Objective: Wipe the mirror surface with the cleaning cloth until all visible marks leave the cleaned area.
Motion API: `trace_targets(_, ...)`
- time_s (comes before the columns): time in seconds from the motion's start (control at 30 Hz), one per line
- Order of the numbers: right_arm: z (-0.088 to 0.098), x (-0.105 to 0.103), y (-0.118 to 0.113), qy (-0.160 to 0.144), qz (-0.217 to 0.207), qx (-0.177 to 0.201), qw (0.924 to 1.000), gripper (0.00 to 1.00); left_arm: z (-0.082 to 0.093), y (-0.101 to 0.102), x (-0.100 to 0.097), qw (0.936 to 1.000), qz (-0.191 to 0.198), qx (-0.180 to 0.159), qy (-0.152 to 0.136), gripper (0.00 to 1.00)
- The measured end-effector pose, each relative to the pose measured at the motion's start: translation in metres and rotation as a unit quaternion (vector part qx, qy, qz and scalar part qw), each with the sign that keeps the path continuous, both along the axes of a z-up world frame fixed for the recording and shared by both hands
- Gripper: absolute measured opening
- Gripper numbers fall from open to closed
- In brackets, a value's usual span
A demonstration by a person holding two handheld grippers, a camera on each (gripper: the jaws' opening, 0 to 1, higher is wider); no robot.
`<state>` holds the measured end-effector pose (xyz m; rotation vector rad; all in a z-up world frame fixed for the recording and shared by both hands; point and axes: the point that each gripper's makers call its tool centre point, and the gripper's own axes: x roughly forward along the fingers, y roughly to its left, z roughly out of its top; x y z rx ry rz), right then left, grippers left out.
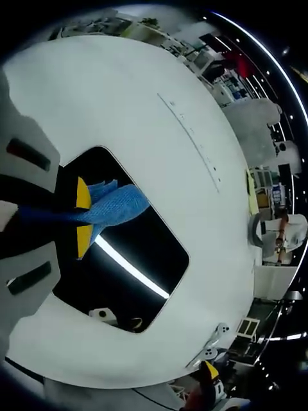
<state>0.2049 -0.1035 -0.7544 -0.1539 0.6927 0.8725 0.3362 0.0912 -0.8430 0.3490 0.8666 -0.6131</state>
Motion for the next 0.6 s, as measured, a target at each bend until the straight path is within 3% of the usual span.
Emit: trace_targets(0.6, -0.001, -0.002, 0.001, 0.002, 0.001, 0.003, 1.0000, 1.00, 0.000, 0.026, -0.002, 0.9987, 0.050, -0.009, 0.001, 0.03)
